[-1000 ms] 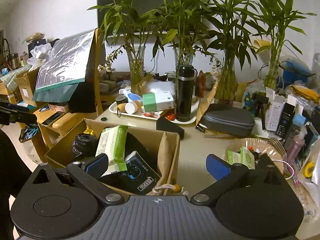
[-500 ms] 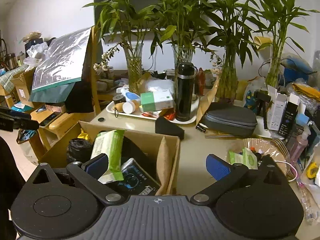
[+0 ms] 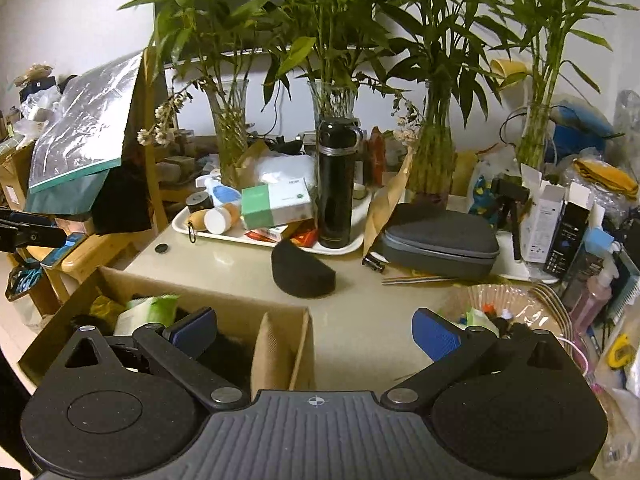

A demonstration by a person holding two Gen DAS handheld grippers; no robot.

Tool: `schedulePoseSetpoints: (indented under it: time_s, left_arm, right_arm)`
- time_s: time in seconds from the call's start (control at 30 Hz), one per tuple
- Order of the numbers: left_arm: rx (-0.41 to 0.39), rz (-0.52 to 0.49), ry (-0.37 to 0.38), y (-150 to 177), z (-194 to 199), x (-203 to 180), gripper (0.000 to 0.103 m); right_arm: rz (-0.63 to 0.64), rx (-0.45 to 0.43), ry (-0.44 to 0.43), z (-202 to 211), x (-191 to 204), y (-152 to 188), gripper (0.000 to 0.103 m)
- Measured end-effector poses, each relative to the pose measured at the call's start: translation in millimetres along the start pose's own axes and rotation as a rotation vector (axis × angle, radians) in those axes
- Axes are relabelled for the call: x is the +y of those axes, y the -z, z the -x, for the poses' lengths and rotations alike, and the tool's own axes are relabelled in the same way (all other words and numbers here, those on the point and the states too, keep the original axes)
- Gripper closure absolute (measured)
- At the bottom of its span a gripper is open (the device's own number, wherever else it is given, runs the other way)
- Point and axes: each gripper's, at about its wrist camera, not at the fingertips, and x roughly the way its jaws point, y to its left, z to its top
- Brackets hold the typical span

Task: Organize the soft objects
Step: 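Withdraw both tools from the box back toward the table, then grasp the black half-round foam sponge with the right gripper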

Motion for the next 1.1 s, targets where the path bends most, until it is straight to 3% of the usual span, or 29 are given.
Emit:
schedulePoseSetpoints:
  time_s: [0.8, 1.1]
  left_arm:
    - [0.004, -0.063, 0.077, -17, -113, 38, 0.039]
    - [0.060, -0.079, 0.095, -7, -139, 42, 0.039]
  right_arm:
    - [0.007, -0.037, -0.101, -121, -38, -44, 0.000]
    - [0.003, -0.005, -0.122, -163, -48, -45, 0.000]
